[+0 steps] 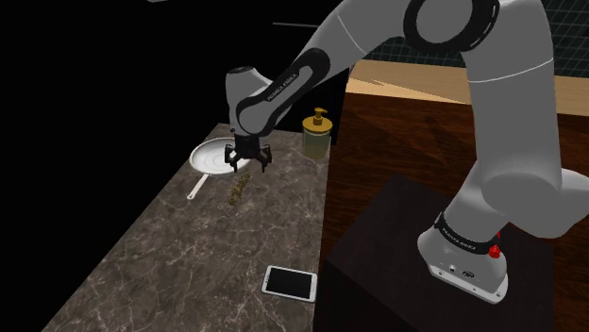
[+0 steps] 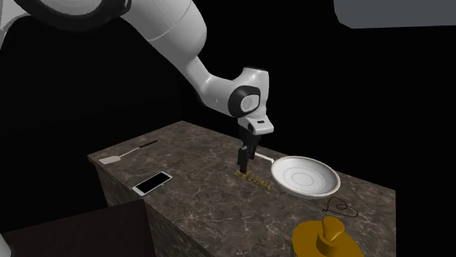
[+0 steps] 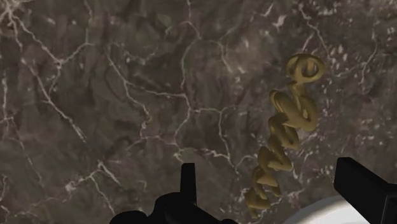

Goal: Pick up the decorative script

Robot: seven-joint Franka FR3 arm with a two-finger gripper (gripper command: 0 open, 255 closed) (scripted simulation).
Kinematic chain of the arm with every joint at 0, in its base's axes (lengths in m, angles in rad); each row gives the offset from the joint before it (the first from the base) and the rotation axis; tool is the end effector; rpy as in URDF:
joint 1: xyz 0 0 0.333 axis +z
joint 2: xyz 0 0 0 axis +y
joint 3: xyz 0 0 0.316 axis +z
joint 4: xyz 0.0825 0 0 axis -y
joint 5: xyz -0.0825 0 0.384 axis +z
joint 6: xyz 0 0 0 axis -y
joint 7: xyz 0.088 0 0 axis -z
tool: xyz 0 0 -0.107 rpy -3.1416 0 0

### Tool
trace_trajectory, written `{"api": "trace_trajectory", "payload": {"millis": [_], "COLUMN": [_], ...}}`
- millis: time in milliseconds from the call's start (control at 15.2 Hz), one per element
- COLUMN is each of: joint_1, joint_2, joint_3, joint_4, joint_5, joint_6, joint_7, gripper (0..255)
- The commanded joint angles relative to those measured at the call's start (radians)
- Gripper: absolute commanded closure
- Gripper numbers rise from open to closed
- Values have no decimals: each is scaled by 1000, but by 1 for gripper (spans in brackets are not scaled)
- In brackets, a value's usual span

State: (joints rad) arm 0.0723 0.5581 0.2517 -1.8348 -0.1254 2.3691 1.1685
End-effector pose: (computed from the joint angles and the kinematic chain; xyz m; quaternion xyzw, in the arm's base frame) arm 0.6164 0.1943 0.2331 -0.9226 0.3851 0.0163 0.0157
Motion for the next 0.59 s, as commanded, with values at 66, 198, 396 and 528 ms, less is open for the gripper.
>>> {"api": "trace_trajectory", "payload": {"millis": [66, 198, 396, 528], "joint_1": [27, 40, 43, 46], "joint_2": [129, 193, 223, 243], "joint_3": [-29, -42, -47, -50], "joint_4": [143, 219, 225, 230], "joint_5": [-10, -11, -16, -19], "joint_6": [-9, -19, 5, 20], "joint_7": [51, 74, 75, 76], "gripper": [0, 0, 0, 0]}}
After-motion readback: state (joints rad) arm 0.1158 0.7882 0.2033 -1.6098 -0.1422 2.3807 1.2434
